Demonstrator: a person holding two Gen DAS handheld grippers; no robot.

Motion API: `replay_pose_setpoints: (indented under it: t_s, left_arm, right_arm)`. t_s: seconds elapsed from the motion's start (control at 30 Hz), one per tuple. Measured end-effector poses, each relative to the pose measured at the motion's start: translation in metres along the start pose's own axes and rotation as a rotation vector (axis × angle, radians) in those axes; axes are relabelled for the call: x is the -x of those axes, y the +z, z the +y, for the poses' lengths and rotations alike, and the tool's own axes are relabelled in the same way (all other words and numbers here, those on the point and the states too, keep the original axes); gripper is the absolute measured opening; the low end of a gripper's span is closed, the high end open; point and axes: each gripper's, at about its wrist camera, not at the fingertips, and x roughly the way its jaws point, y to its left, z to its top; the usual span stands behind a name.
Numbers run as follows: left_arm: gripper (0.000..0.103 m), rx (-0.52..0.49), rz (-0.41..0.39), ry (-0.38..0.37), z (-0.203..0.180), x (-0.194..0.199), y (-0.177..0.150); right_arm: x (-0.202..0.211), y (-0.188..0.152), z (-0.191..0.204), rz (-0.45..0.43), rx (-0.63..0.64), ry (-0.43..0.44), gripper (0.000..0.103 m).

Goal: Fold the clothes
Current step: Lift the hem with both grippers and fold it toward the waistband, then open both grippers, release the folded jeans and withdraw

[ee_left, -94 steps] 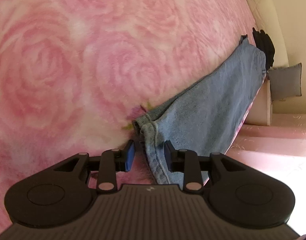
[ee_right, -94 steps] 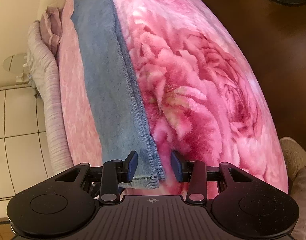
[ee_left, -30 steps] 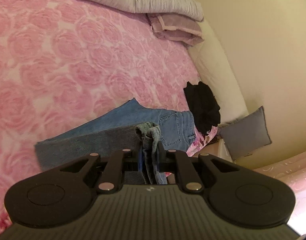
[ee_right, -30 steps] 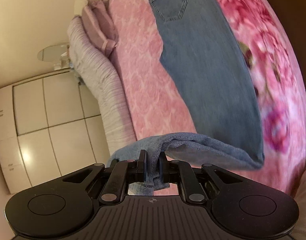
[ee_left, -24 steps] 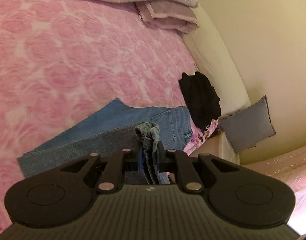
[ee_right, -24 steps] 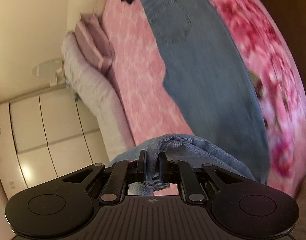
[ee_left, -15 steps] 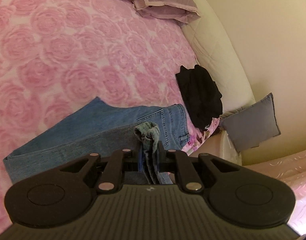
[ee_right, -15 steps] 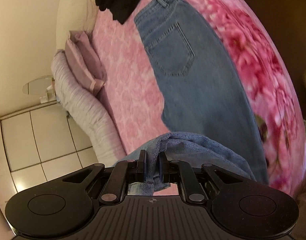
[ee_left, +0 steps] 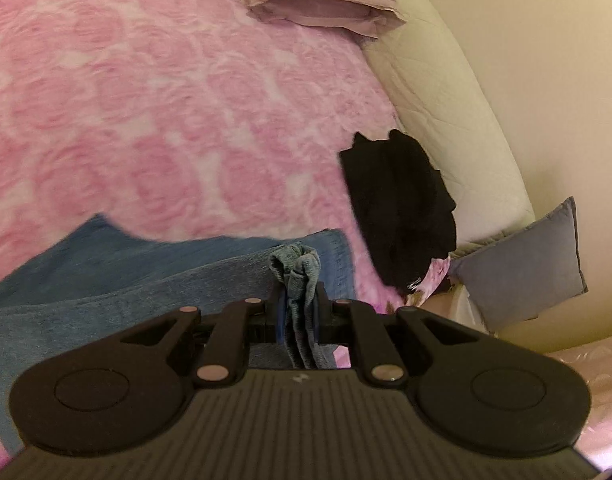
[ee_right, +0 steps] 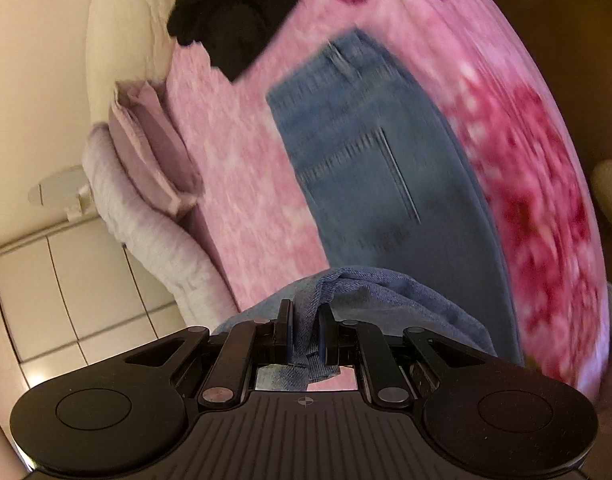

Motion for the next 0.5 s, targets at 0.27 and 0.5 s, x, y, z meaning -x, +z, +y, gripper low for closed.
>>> replay_pose_setpoints:
  t_s: [0.27, 0.5]
  left_arm:
    - [0.013, -0.054, 0.088, 0.033, -0.032, -0.093, 0.019]
    - [0.028, -0.120, 0.024, 0.046, -0.012, -0.074, 0.027]
  right_arm:
    - [-0.032, 0.084, -0.010, -0.061, -0.097, -0.031, 0.020]
    - [-0.027, 0.129, -0.027, -0.175, -0.008, -0.022, 0.047]
